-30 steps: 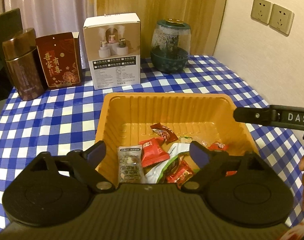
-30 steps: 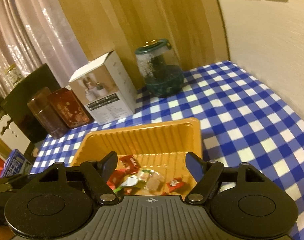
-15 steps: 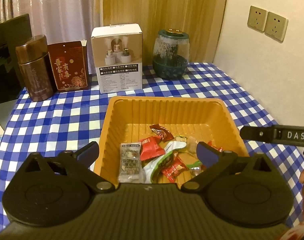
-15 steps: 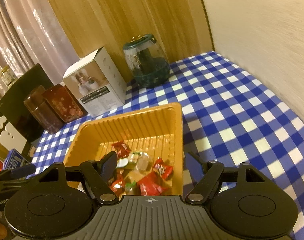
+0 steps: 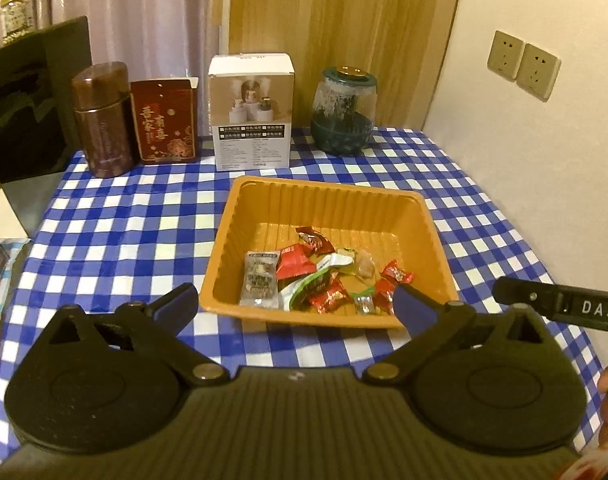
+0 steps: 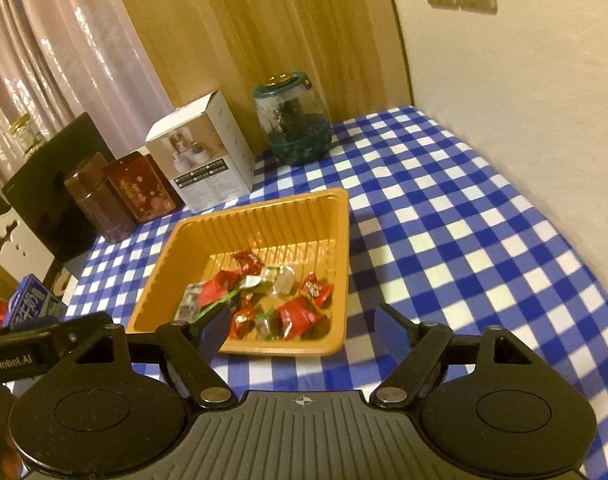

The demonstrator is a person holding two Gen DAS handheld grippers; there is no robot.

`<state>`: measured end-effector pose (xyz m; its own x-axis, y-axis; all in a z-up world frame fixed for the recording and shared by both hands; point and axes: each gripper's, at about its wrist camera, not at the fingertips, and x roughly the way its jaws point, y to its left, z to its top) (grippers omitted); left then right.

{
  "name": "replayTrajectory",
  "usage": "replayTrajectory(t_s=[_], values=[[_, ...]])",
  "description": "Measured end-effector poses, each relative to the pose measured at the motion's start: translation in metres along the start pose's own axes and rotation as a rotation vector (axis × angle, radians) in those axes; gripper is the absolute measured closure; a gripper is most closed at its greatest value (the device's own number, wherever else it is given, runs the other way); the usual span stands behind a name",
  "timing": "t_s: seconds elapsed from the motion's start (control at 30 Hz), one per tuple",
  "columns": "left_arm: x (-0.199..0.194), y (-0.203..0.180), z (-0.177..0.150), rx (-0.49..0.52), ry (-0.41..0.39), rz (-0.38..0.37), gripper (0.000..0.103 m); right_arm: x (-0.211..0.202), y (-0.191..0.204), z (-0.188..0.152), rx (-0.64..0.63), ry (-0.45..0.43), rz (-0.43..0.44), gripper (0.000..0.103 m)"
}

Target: Organize snacks

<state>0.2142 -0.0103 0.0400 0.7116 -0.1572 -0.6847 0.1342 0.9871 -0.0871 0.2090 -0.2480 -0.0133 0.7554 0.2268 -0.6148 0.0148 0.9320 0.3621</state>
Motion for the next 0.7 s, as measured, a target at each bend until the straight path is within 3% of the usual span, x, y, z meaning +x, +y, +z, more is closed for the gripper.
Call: replayTrajectory(t_s=[0.7], values=[[-0.129,-0.003,-0.069,-0.065,-0.052,0.095,0.000,-0.118,0.029,-0.064,-0.115,-0.041,-0.022,0.024]])
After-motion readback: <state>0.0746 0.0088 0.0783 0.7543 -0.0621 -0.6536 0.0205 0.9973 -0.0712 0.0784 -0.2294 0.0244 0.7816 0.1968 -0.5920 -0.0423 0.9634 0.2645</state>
